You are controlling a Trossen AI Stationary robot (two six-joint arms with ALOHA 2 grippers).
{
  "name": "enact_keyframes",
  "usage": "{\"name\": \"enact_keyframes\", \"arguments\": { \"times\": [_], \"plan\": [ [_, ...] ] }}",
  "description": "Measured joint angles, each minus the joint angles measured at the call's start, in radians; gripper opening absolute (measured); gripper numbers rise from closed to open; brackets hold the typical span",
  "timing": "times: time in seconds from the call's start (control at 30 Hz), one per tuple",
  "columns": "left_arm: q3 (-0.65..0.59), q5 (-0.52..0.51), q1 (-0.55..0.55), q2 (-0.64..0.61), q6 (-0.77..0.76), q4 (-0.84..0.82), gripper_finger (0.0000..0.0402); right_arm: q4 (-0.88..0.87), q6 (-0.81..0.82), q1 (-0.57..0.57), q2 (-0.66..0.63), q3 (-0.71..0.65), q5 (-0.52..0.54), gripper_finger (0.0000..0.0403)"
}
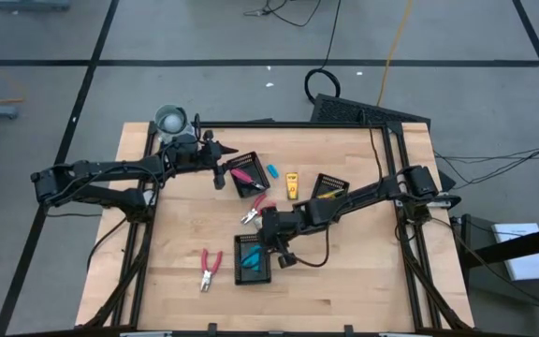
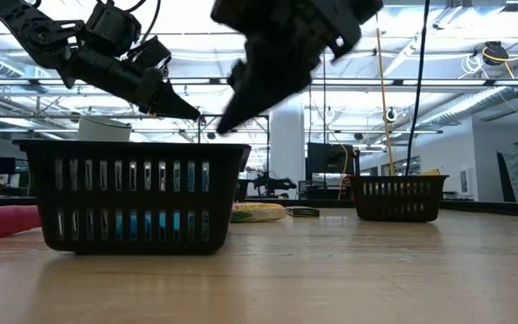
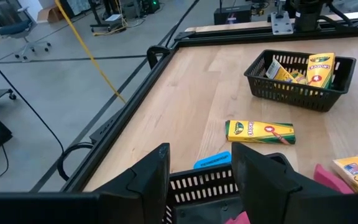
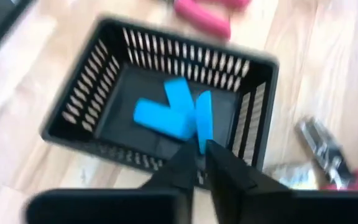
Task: Pick & Place School Supplies
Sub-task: Put the blue eraser into the bottom left black basket
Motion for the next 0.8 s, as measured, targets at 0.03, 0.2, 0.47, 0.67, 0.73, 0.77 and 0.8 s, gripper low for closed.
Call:
{"name": "enact_keyframes", "arguments": {
  "times": [0.03, 0.2, 0.47, 0.67, 0.73, 0.77, 0.8],
  "plan": [
    [0.000, 0.000, 0.000, 0.000, 0.001, 0.001, 0.0177, 0.001, -0.008, 0.001, -0.001, 0.012, -0.001, 0.0012],
    [0.000, 0.000, 0.000, 0.000, 0.001, 0.007, 0.0177, 0.002, -0.014, 0.000, -0.001, 0.054, 0.004, 0.0020],
    [0.000, 0.000, 0.011, 0.000, 0.016, 0.006, 0.0177, -0.090, -0.007, -0.061, -0.001, 0.057, 0.184, 0.0053],
    [0.000, 0.000, 0.030, 0.000, 0.013, -0.007, 0.0177, -0.180, -0.003, -0.225, -0.001, 0.057, 0.228, 0.0094],
    [0.000, 0.000, 0.033, 0.000, 0.013, -0.009, 0.0177, -0.189, -0.015, -0.276, -0.006, 0.056, 0.237, 0.0114],
    [0.000, 0.000, 0.034, 0.000, 0.013, -0.009, 0.0177, -0.207, -0.025, -0.300, -0.017, 0.055, 0.237, 0.0127],
    [0.000, 0.000, 0.033, 0.000, 0.014, -0.009, 0.0177, -0.224, -0.037, -0.325, -0.027, 0.055, 0.239, 0.0139]
  ]
}}
